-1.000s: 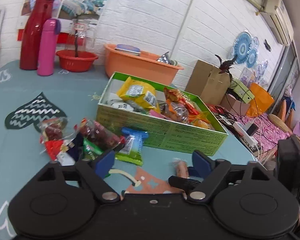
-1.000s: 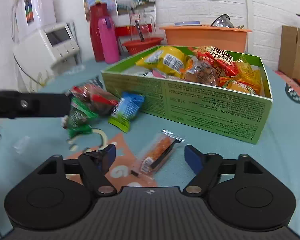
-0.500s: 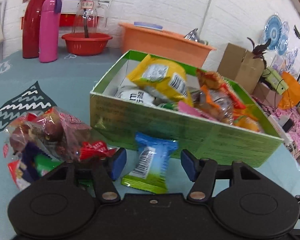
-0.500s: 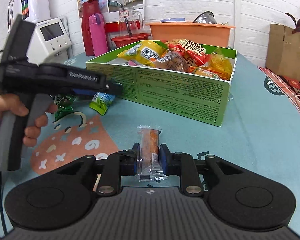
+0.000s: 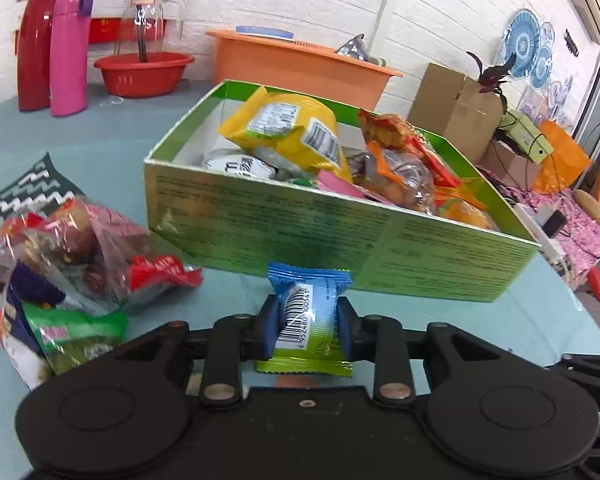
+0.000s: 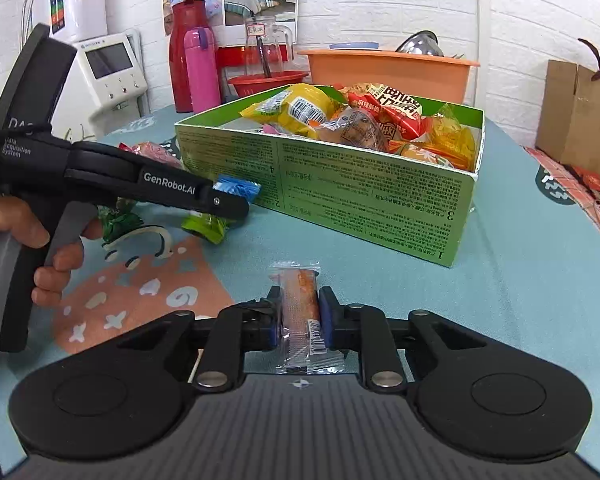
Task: Organize snacks
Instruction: 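Lift the blue snack with the left gripper while the right lifts the sausage stick, then carry the blue snack into the green box with the left gripper while the right drops the sausage stick in, then grasp the red-label snack bag with the left gripper while the right grasps the clear red-label bag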
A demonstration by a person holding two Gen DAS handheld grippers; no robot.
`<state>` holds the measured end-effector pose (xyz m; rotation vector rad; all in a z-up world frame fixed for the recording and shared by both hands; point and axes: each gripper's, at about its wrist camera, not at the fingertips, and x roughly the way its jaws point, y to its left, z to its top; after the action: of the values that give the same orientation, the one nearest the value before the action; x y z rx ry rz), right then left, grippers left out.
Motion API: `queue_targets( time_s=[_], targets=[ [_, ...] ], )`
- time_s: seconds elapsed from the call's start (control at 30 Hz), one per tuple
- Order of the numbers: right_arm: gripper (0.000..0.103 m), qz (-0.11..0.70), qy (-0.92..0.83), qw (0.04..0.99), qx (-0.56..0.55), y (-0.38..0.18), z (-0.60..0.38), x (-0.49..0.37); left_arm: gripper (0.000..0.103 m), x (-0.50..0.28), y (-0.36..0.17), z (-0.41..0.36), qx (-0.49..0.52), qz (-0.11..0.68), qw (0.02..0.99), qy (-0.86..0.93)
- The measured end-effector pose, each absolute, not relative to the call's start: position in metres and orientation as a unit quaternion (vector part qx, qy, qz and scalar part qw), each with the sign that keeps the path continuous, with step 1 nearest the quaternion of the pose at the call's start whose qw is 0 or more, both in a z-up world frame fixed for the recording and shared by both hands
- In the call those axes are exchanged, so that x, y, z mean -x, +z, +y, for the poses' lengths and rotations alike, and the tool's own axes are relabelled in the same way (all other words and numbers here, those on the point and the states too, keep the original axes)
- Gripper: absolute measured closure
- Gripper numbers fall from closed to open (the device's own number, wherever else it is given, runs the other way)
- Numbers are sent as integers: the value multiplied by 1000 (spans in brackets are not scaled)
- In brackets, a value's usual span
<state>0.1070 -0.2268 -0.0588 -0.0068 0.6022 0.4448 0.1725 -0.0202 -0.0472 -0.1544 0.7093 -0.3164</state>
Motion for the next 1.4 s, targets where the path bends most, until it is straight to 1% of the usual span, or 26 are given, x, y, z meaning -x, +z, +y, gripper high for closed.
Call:
queue_targets(
  time_s=[0.1,0.27,0.5,0.63,0.8,0.9,0.93,1.0,1.03,1.07,1.17,1.3,1.4],
  targets=[
    [70,289,227,930,-28,-52,-234,-105,33,-162,-39,-19,95,337,920,-173],
    [70,237,231,943,-25,-24,-239,-99,32,-150,-2,-17,119,290,928,-202],
    [70,176,203,963,-21,8,-248,-121,31,-166,39,-16,126,230,947,-186],
    [70,158,170,972,-31,12,-252,-143,31,-192,40,-13,133,229,950,-165],
    [70,145,149,978,-34,9,-253,-163,31,-215,27,-10,132,249,948,-149],
    [69,148,143,978,-35,0,-251,-174,28,-227,13,-10,129,263,945,-148],
    [66,149,144,978,-32,-4,-249,-178,21,-230,8,-11,124,270,943,-151],
    [39,159,141,977,-10,-13,-244,-183,0,-232,-3,-10,117,281,941,-148],
    [2,168,135,976,5,-17,-242,-183,0,-230,-7,-9,117,281,942,-144],
    [0,167,126,978,17,-21,-241,-181,0,-226,-9,-7,118,273,944,-142],
    [0,147,119,981,38,-26,-241,-170,0,-216,-4,-5,113,258,948,-148],
    [0,152,123,981,22,-16,-245,-163,0,-198,13,3,118,249,948,-157],
    [0,133,138,981,3,0,-245,-148,0,-176,28,17,132,235,951,-150]
  ],
)
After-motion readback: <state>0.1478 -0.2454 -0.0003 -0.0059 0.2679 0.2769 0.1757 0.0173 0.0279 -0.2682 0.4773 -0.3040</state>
